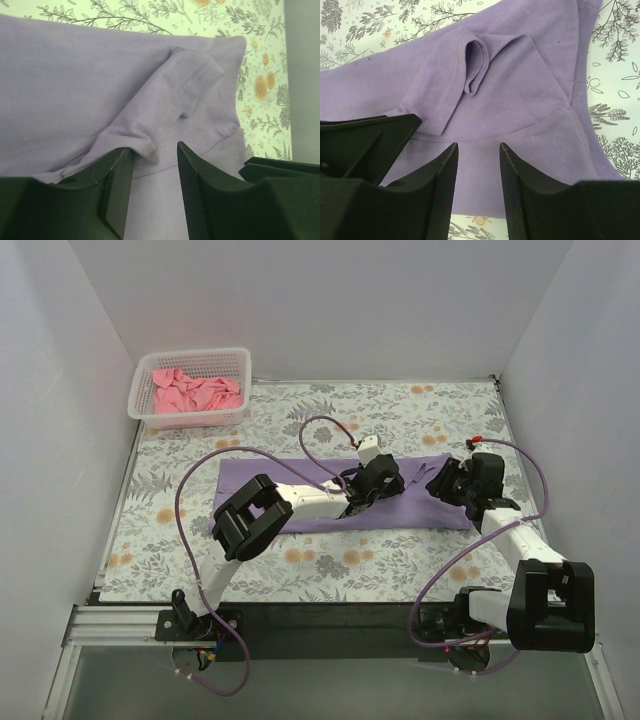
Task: Fold and stack the t-shirts
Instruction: Fold the tshirt
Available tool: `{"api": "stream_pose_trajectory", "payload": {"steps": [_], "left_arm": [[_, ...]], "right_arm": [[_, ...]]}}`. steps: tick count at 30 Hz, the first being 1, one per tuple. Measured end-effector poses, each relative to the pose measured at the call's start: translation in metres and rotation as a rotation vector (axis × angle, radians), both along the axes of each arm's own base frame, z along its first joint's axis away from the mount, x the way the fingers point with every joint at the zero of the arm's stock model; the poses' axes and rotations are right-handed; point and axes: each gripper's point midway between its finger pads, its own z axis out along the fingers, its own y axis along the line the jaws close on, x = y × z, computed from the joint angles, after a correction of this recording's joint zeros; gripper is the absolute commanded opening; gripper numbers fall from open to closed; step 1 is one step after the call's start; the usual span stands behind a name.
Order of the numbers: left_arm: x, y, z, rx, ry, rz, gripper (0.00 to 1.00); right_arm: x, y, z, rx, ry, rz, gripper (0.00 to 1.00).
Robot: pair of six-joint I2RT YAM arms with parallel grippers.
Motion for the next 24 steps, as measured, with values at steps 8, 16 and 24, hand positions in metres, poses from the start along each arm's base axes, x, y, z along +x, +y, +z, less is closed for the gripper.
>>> {"api": "stream_pose_trajectory", "payload": {"steps": [8,16,24], "left_arm": [[-0.001,-0.012,-0.009,-0.013,-0.003,-0.012,0.37],[-0.005,-0.014,-0.022,-0.007,0.011,-0.004,0.26],[-0.007,-0.007,-0.025,0.014,0.013,0.002,0.0]], "right_arm": [[0.0,0.0,-0.001,0.005,0.005,-0.004,0.45],[0.0,0.0,-0.006,0.006,0.019,-0.004,0.45],[0.0,-0.001,-0.007,0.002,0.023,-0.007,0.44]]}}
